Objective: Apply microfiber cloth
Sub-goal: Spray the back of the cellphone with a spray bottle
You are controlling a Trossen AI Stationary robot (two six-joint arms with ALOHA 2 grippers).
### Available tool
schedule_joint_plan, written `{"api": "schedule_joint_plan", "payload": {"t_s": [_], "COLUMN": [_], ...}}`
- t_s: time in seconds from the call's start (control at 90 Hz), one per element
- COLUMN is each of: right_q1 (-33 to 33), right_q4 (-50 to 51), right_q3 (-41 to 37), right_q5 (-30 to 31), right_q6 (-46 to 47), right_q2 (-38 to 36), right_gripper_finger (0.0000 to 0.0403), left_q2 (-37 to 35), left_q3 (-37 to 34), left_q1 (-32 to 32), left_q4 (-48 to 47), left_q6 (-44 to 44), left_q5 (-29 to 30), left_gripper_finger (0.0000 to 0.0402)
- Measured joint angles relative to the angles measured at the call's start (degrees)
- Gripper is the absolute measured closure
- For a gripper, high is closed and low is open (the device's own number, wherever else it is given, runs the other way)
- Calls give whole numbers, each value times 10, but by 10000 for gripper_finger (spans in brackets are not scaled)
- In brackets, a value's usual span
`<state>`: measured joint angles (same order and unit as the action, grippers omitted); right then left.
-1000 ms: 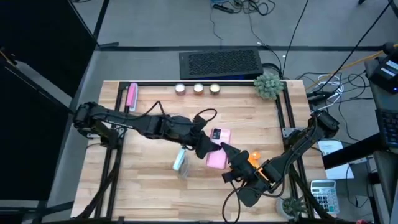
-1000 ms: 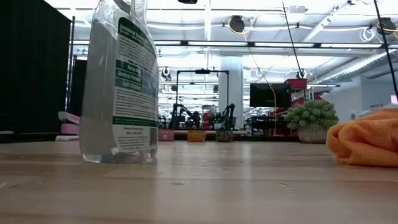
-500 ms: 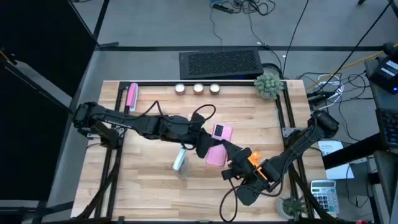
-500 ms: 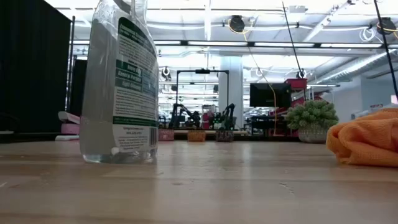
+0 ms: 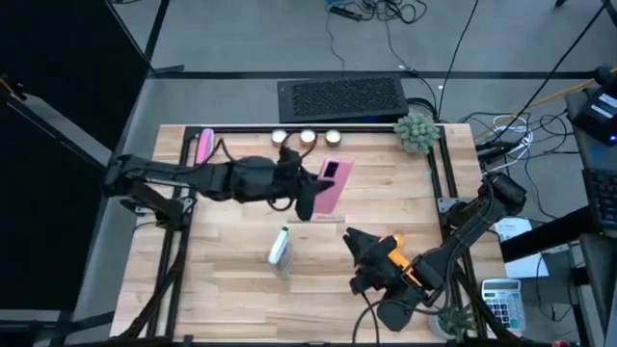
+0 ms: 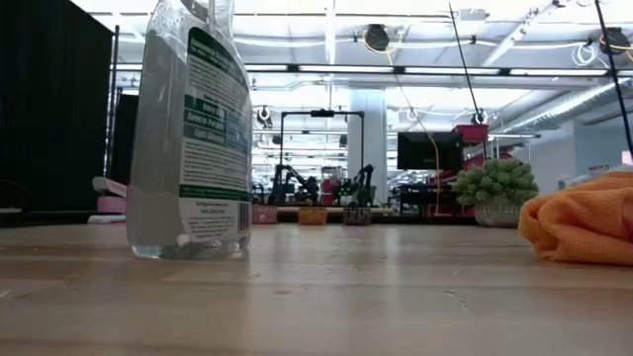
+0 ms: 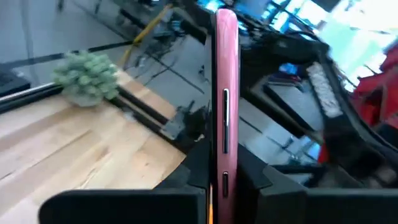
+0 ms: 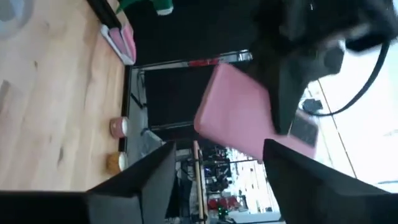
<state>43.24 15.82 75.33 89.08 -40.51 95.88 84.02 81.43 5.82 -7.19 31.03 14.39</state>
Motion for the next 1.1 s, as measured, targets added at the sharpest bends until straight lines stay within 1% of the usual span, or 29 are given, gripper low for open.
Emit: {"api": "schedule_joint_plan", "payload": {"t_s": [0.078,0.167,0.233,0.311,0.389,0.444,0.5,0.533,0.567,0.656,0.756,0.833,0.967,1.022,1.1], "right_q1": [1,1,1,1,-8,-19,-31,-36,-41,-47,-54,-55,-54,-56,-57], "right_q4": [-14,-19,-19,-17,-5,15,34,45,53,53,13,-10,-15,-20,-20], "right_q3": [0,0,0,0,0,0,0,0,0,0,0,0,0,0,0], "right_q5": [0,-2,-40,-126,-242,-331,-409,-443,-463,-475,-474,-473,-472,-475,-474], "right_q6": [49,154,227,326,455,538,602,629,648,665,656,650,664,683,684], "right_q2": [0,0,0,0,0,0,5,8,16,40,71,95,129,138,151], "right_gripper_finger": [176,176,176,175,175,175,175,175,175,175,175,175,175,175,175], "left_q2": [-9,-22,-33,-56,-85,-109,-127,-138,-148,-171,-200,-226,-266,-277,-282], "left_q3": [0,0,0,-1,-1,-1,-1,-1,-2,-19,-51,-85,-151,-178,-214], "left_q1": [-2,-2,-3,-5,-10,-13,-13,-13,-13,-2,24,56,113,131,158], "left_q4": [-5,-25,-44,-89,-140,-196,-255,-294,-337,-417,-475,-475,-477,-476,-468], "left_q6": [-40,-99,-142,-187,-211,-207,-192,-180,-165,-108,-48,-3,69,90,113], "left_q5": [2,12,23,47,54,76,93,102,116,131,142,150,181,187,188], "left_gripper_finger": [391,391,391,391,391,391,391,391,391,391,391,391,391,391,391]}}
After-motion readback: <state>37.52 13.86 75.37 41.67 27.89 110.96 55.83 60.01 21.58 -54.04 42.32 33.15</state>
